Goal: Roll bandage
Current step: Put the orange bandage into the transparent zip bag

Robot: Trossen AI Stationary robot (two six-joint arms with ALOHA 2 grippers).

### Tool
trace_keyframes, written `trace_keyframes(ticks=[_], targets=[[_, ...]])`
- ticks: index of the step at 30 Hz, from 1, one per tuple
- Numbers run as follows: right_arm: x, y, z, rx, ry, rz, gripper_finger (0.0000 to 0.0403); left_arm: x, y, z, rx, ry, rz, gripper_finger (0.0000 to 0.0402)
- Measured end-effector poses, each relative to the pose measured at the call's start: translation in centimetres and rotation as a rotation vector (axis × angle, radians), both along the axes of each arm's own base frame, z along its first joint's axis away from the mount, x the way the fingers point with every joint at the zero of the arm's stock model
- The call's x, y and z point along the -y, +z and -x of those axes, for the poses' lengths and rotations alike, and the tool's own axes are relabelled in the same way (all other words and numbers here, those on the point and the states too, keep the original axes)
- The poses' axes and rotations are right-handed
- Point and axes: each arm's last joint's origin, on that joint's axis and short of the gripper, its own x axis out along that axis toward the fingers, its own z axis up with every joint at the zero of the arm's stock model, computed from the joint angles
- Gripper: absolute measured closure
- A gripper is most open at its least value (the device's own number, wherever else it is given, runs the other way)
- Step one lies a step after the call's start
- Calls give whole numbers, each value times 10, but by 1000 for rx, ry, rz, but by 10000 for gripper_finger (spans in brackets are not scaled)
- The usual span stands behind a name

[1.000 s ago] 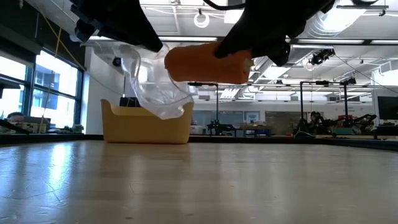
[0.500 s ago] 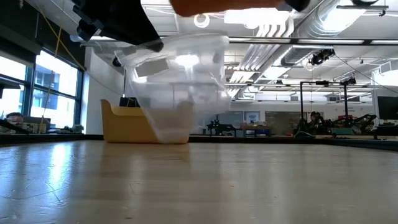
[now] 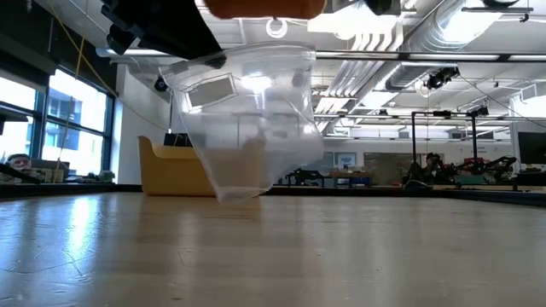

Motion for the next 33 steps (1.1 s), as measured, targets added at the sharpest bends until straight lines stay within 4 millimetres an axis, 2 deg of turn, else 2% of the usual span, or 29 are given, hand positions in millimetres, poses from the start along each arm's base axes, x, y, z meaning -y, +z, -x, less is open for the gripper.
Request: trace_keyframes(ticks=[3, 5, 12, 17, 26, 33], targets=[[5, 7, 0, -6, -48, 9, 375, 0, 0, 0, 3, 2, -1, 401], [8, 4, 0, -31, -56, 6, 375, 0, 0, 0, 6, 5, -6, 401], [16, -29, -1, -222, -128, -24, 375, 3, 3, 0, 52, 19, -18, 401], [16, -46, -10, -249, -135, -25, 375, 4, 3, 1, 60, 18, -29, 401], [17, -34, -15, -156, -123, -1, 375, 5, 4, -1, 45, -4, -46, 401], [40, -33, -24, -106, -287, -48, 375, 8, 8, -5, 57, -43, -58, 401]])
